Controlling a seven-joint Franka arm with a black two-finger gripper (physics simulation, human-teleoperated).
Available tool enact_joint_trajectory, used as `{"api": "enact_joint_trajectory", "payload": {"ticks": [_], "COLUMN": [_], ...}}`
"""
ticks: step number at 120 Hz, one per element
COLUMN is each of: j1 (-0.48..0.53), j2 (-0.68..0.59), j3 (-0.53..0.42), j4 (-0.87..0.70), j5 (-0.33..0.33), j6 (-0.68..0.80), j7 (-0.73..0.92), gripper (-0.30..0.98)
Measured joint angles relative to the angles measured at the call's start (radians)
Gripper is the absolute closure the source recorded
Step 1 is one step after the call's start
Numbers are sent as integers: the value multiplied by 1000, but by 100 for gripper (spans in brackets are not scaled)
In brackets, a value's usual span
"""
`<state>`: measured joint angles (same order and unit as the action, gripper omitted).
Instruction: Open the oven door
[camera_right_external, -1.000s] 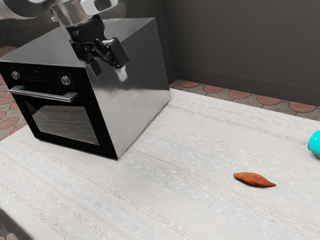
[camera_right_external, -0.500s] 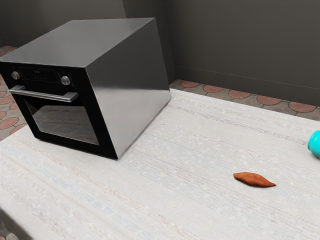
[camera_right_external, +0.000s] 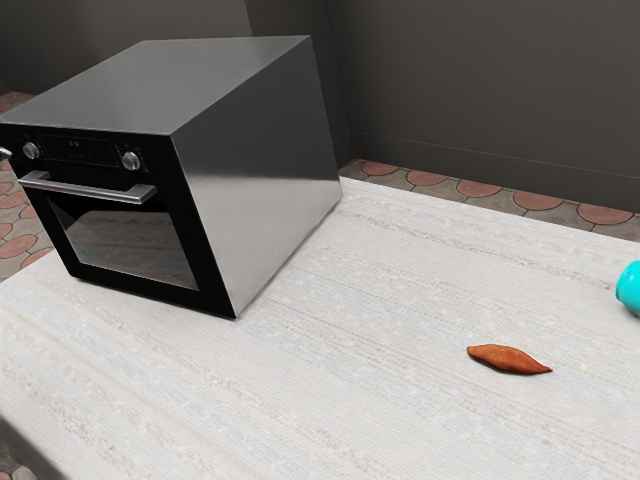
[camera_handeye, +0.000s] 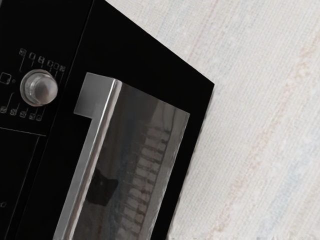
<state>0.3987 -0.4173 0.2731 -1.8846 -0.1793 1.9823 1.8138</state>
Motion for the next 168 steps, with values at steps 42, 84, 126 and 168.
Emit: {"api": "enact_joint_trajectory", "payload": {"ticks": [42, 84, 126, 168], "j1": [-2, -5, -2, -3], "j2": [193, 276, 283, 326], "j3": [-43, -60, -51, -51], "j4": [83, 98, 79, 93], "j5": [122, 148, 153, 153], "j6": [104, 162, 178, 188], "j7": [17, -18, -39, -47], "gripper": [0, 0, 0, 0]}}
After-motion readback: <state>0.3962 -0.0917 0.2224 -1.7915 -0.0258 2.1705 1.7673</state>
